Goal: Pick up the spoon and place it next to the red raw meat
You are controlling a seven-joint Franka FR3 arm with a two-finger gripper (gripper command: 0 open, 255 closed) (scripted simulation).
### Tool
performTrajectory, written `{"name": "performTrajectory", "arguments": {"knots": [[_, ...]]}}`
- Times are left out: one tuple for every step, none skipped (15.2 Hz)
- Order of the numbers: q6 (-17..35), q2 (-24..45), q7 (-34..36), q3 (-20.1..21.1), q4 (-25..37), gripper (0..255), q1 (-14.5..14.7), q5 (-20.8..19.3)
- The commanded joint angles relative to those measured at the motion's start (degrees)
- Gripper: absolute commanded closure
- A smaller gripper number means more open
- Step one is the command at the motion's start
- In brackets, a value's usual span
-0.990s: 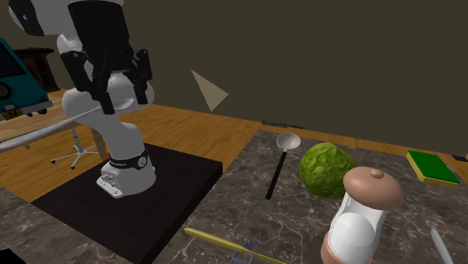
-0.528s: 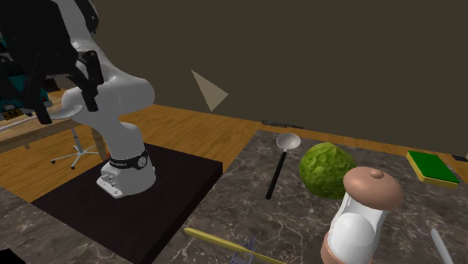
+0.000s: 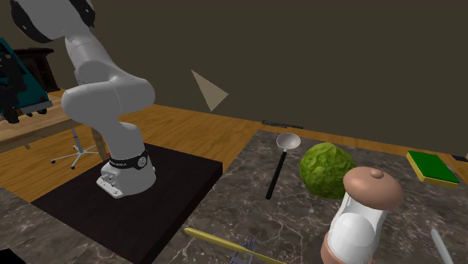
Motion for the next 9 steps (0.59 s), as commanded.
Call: {"name": "performTrajectory", "arguments": {"knots": [[0.2, 1.6, -2.9, -3.2, 2.3, 255, 0.1, -1.4], [0.2, 2.4, -4.3, -4.7, 3.5, 255, 0.2, -2.0], [0.3, 3.2, -5.7, -6.2, 4.7, 255, 0.4, -2.5], [0.3, 4.0, -7.0, -7.7, 6.0, 255, 0.6, -3.0], [0.4, 4.9, -8.4, -9.3, 7.3, 255, 1.0, -3.5], [0.5, 5.8, -9.7, -10.9, 8.7, 255, 1.4, -3.8], [0.6, 6.7, -11.1, -12.5, 10.1, 255, 1.9, -4.2], [0.7, 7.7, -12.4, -14.2, 11.6, 255, 2.5, -4.5], [0.7, 8.7, -13.8, -15.9, 13.2, 255, 3.2, -4.7]]}}
